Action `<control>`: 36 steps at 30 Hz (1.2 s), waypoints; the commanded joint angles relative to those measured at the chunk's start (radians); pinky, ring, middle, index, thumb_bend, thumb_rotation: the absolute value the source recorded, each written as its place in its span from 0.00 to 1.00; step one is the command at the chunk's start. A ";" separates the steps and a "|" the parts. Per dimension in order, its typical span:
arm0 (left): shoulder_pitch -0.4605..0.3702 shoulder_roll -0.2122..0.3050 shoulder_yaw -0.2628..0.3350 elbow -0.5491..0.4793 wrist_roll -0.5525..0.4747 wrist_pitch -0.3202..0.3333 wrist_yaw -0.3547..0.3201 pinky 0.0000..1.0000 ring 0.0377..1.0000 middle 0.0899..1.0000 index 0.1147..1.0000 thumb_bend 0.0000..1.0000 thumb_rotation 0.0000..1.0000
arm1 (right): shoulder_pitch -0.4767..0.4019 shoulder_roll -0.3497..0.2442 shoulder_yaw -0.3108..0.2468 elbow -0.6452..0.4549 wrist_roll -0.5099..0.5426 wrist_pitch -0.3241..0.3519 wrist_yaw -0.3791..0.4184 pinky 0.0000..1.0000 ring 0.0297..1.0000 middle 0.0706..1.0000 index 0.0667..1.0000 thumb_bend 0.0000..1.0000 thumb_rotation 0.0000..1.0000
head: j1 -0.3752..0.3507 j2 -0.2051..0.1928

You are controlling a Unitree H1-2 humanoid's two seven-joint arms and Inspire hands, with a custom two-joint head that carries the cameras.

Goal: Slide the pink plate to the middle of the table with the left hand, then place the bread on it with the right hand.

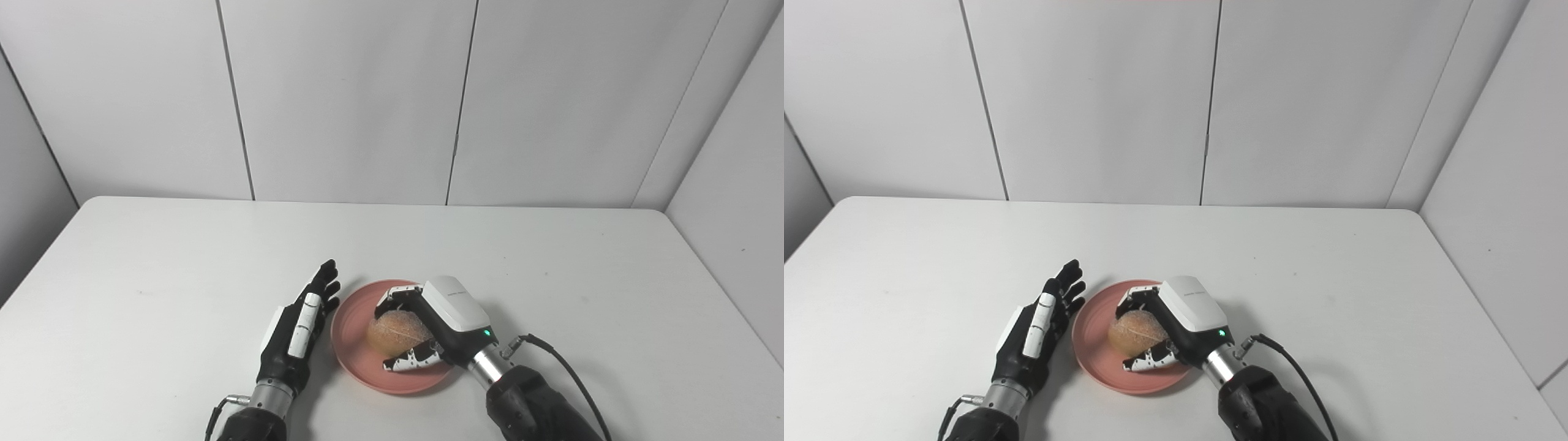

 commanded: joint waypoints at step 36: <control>-0.034 0.007 0.011 -0.003 -0.013 -0.034 -0.012 0.97 0.96 0.95 0.89 0.70 0.95 | 0.021 0.001 -0.101 -0.140 0.115 -0.048 -0.033 0.98 0.99 1.00 0.99 0.64 0.80 | -0.020 0.005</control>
